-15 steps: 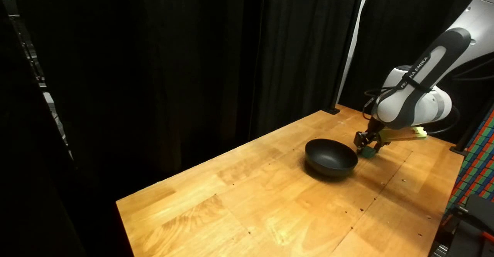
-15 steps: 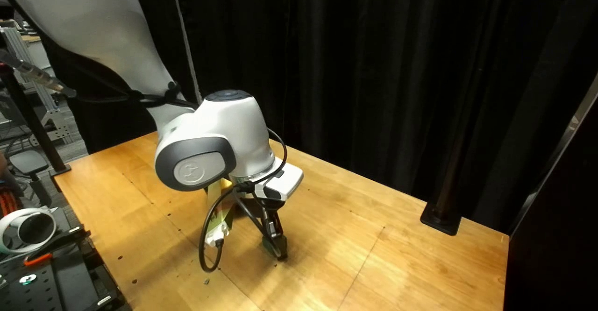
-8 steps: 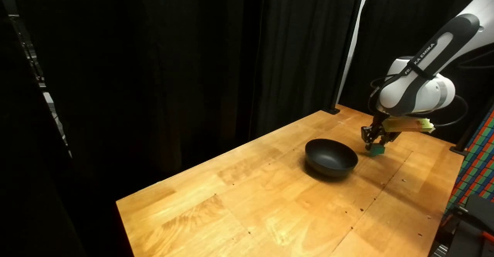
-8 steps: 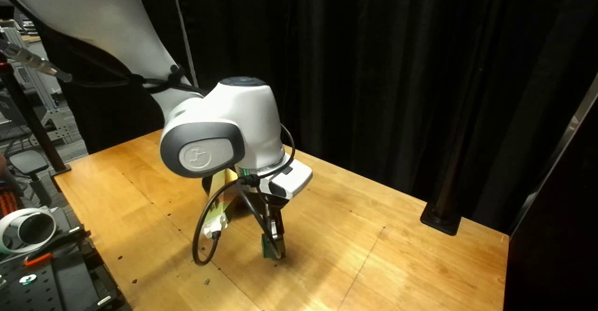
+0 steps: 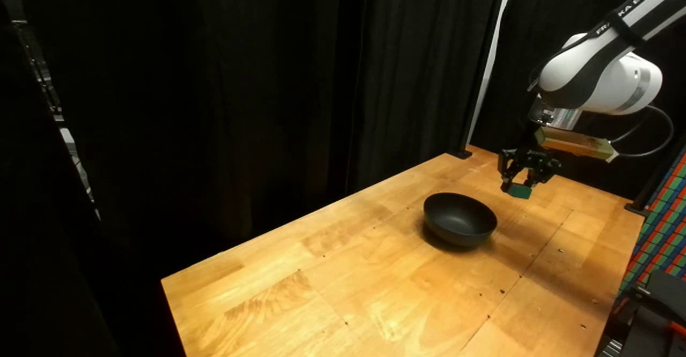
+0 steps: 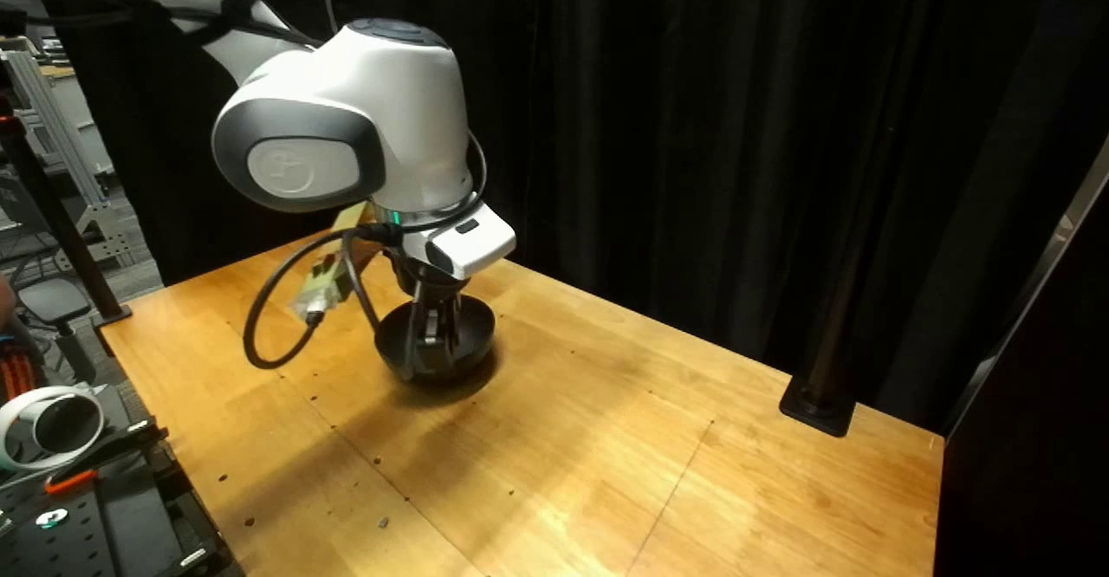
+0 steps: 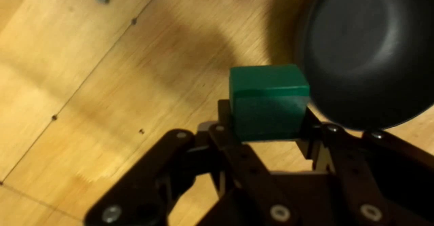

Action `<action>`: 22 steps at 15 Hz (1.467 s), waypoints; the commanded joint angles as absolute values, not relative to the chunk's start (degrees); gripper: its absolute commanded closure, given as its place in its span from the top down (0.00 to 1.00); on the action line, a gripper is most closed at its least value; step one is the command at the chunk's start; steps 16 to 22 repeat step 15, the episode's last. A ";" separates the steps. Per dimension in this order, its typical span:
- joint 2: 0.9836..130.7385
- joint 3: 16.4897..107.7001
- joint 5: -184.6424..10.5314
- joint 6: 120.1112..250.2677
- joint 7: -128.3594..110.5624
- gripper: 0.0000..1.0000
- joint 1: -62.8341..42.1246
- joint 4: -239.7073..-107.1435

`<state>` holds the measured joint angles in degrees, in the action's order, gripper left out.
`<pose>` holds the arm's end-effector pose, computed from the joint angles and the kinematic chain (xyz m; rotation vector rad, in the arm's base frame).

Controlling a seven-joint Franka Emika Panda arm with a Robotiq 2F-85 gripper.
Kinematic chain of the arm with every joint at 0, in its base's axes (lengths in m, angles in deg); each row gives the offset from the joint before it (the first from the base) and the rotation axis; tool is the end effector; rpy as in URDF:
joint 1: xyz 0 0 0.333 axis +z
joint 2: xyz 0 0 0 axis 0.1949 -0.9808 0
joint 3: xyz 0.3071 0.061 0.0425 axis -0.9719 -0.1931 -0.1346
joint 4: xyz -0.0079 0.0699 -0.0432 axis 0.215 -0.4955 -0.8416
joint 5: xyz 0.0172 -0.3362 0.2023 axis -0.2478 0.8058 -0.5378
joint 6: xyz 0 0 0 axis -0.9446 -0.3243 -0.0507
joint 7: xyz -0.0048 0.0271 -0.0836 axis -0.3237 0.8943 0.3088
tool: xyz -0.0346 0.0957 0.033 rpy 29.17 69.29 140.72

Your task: Pick up the green cube and put it in the bowl

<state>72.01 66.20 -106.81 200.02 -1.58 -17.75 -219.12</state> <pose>0.4802 -0.1325 0.2404 -2.8264 1.0503 -0.0372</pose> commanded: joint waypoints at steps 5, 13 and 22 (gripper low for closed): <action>77.04 55.73 -129.80 215.17 -8.86 0.21 -14.63 -227.10; 78.96 58.49 -121.16 209.84 -3.13 0.99 -14.36 -230.92; 81.98 62.55 -112.58 199.81 0.63 1.00 -15.97 -232.53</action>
